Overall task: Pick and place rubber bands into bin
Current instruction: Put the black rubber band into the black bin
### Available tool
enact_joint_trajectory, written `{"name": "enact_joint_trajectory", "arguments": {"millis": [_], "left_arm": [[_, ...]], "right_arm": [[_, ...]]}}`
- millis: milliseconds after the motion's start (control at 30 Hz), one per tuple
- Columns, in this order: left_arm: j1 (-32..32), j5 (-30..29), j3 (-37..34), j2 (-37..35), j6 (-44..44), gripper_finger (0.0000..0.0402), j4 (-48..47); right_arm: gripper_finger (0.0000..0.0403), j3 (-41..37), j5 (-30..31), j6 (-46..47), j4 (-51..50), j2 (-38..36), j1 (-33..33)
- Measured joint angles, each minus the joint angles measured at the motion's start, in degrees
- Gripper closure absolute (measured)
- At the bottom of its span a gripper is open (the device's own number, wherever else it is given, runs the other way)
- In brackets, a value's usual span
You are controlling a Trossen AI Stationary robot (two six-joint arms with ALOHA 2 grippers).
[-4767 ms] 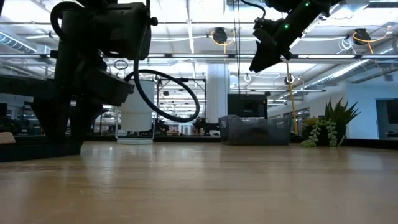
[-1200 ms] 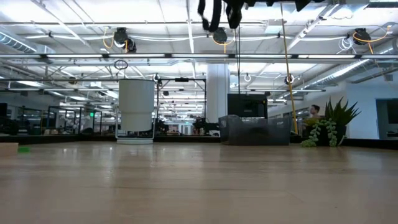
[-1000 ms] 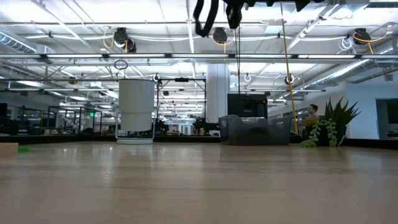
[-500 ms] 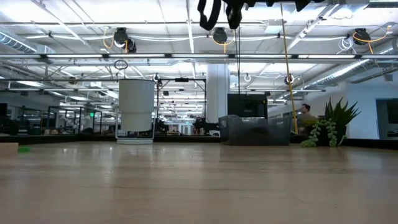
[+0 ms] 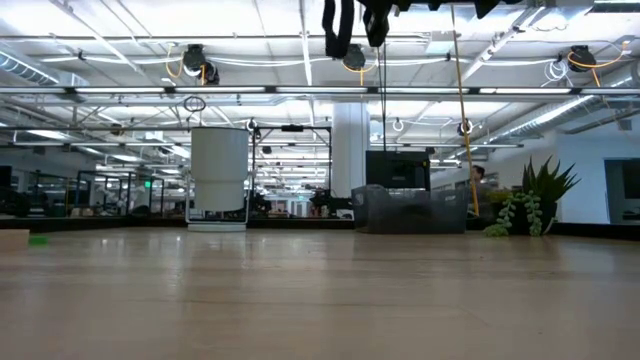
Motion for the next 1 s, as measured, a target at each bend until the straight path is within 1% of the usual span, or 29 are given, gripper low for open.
{"name": "enact_joint_trajectory", "arguments": {"millis": [67, 167, 267, 333, 433, 567, 633, 733, 833, 933, 1000], "left_arm": [[0.0, 0.0, 0.0, 0.0, 0.2, 0.0322, -0.8], [0.0, 0.0, 0.0, 0.0, 0.0, 0.0272, -2.5], [0.0, 0.0, 0.0, 0.0, -1.5, 0.0226, -5.9], [0.0, 0.1, 0.0, 0.0, -4.1, 0.0203, -9.4], [0.0, 0.9, 0.0, -0.3, -9.8, 0.0181, -16.1], [0.0, 4.5, 0.0, -0.4, -16.9, 0.0164, -25.5], [0.0, 7.1, 0.0, -0.4, -20.0, 0.0161, -29.4], [-0.1, 9.4, 0.0, -0.4, -23.4, 0.016, -33.3], [-0.3, 9.6, 0.0, -0.4, -25.9, 0.016, -34.2], [-0.5, 9.5, 0.0, -0.4, -26.2, 0.016, -33.7], [-0.5, 9.5, 0.0, -0.4, -25.6, 0.016, -33.4]], "right_arm": [[0.0403, 0.0, 0.0, 0.0, 0.0, 0.0, 0.0], [0.0403, 0.0, 0.0, 0.0, 0.0, 0.0, 0.0], [0.0403, 0.0, 0.0, 0.0, -0.2, 0.0, 0.0], [0.0403, 0.0, 0.0, 0.0, -1.3, -0.7, 0.0], [0.0403, 0.0, 0.1, -0.3, -2.1, -1.8, -0.2], [0.0403, 0.0, 0.3, -1.3, -2.6, -4.0, -1.2], [0.0403, 0.0, 1.8, -1.3, -2.5, -5.5, -2.0], [0.0403, 0.0, 6.2, -1.5, -3.5, -8.0, -4.2], [0.0403, 0.0, 11.7, -2.5, -5.5, -9.8, -7.6], [0.0403, 0.0, 18.5, -4.2, -10.4, -10.4, -11.8], [0.0403, 0.0, 21.3, -3.9, -15.1, -10.2, -15.0]]}}
